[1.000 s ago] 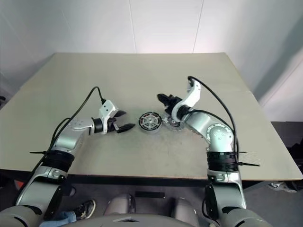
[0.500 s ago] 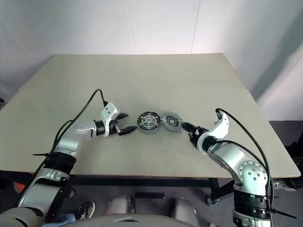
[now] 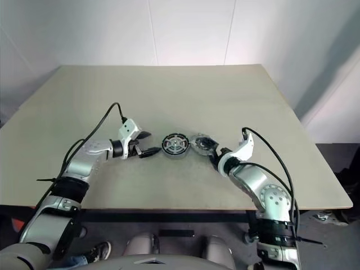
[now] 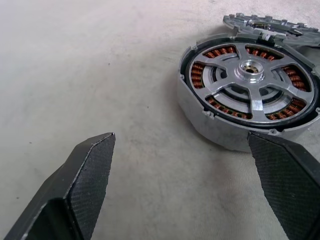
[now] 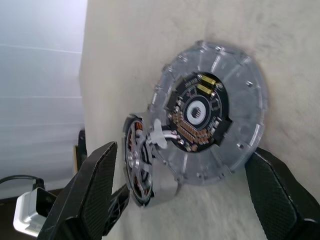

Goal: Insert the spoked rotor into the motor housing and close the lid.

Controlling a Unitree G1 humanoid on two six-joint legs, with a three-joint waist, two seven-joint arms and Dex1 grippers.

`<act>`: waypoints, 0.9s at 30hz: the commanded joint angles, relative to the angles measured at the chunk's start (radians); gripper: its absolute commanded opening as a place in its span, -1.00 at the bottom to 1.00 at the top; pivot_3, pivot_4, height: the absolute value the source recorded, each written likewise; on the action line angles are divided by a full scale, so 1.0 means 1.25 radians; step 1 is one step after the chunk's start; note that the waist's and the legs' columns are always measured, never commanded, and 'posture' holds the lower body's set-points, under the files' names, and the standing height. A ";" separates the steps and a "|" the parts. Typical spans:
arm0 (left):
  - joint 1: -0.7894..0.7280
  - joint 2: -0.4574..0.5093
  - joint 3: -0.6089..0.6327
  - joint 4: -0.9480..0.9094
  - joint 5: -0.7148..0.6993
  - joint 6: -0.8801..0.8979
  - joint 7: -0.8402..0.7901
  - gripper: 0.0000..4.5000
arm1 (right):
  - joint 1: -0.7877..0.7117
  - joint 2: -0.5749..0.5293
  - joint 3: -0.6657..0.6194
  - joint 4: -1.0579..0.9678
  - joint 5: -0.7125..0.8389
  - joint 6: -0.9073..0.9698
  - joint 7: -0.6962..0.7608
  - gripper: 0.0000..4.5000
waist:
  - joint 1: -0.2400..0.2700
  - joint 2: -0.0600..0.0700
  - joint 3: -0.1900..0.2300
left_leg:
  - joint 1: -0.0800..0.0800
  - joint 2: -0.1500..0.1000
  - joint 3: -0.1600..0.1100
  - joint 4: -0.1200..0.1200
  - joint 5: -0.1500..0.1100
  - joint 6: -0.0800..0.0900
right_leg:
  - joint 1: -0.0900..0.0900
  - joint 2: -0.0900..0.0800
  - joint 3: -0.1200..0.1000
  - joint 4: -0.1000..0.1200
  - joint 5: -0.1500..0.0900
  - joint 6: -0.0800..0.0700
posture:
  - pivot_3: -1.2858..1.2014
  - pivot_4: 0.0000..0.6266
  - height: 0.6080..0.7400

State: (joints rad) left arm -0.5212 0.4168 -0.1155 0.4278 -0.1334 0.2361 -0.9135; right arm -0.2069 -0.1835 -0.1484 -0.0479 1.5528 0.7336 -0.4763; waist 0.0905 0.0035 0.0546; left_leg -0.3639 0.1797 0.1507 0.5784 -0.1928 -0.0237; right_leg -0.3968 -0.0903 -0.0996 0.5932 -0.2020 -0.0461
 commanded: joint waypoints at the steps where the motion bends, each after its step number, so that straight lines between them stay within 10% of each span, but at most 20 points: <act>1: -0.016 0.011 0.009 -0.013 0.001 -0.018 -0.001 1.00 | -0.048 0.027 0.021 0.083 -0.114 -0.022 0.124 0.98 | 0.000 0.000 0.000 | 0.000 0.000 0.000 0.000 0.000 0.000 | 0.000 0.000 0.000 0.000 0.000 0.000 | 0.03 -1.00 1.00; 27: -0.021 0.008 0.013 0.016 0.000 -0.043 0.007 1.00 | -0.215 -0.030 0.186 -0.102 -0.494 0.067 0.546 0.98 | 0.013 0.001 0.001 | -0.001 0.000 0.000 0.001 0.000 0.000 | -0.004 0.000 0.000 0.003 0.004 -0.009 | 0.03 -1.00 1.00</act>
State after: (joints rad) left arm -0.5221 0.4191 -0.1155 0.4620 -0.1322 0.2013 -0.9072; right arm -0.4621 -0.2049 0.0722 -0.1423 1.0027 0.8694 0.1660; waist 0.1069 0.0049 0.0557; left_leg -0.3652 0.1802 0.1505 0.5797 -0.1921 -0.0246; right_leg -0.4010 -0.0901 -0.0993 0.5972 -0.1988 -0.0546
